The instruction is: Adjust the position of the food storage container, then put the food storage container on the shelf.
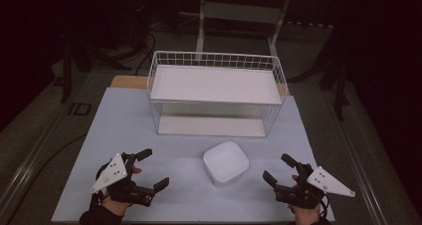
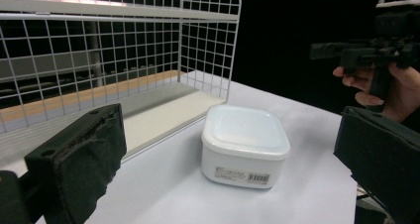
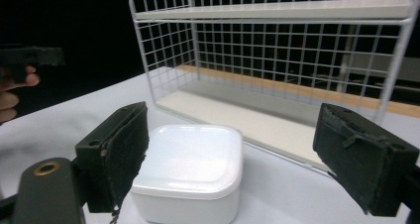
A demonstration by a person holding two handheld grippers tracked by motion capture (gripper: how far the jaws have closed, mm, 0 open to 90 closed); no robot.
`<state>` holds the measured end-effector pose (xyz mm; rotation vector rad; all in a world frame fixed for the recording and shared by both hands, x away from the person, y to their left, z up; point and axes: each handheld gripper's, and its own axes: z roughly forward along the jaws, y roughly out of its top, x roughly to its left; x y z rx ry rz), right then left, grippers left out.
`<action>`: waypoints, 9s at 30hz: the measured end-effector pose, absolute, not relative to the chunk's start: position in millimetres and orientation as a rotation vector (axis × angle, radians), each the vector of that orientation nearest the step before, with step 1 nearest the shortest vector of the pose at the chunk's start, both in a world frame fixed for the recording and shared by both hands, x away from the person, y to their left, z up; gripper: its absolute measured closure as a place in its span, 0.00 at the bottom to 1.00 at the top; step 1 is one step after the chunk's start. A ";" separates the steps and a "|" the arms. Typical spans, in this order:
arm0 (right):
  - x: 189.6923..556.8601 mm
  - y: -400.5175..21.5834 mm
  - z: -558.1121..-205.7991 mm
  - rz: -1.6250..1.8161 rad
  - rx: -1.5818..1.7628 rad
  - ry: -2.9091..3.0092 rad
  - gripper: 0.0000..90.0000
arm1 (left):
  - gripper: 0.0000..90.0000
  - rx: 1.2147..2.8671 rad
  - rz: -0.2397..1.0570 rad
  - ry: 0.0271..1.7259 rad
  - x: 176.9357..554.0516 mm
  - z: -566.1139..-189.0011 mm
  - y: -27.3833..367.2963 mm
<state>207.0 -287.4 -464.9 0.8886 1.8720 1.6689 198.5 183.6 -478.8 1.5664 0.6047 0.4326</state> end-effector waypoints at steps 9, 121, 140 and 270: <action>207.5 -271.3 -461.1 1.643 0.909 1.982 0.19 | 0.00 1.559 0.426 0.593 199.0 -477.2 182.9; 308.7 -206.8 -528.7 1.239 0.970 2.478 1.00 | 0.00 1.624 0.383 0.546 201.4 -480.9 171.0; 319.2 -185.0 -528.5 1.253 0.943 2.500 1.00 | 0.00 1.640 0.374 0.537 200.0 -481.2 168.8; 344.2 -175.2 -496.7 1.370 2.014 2.507 0.81 | 0.77 1.702 -0.421 1.417 320.8 -508.3 145.8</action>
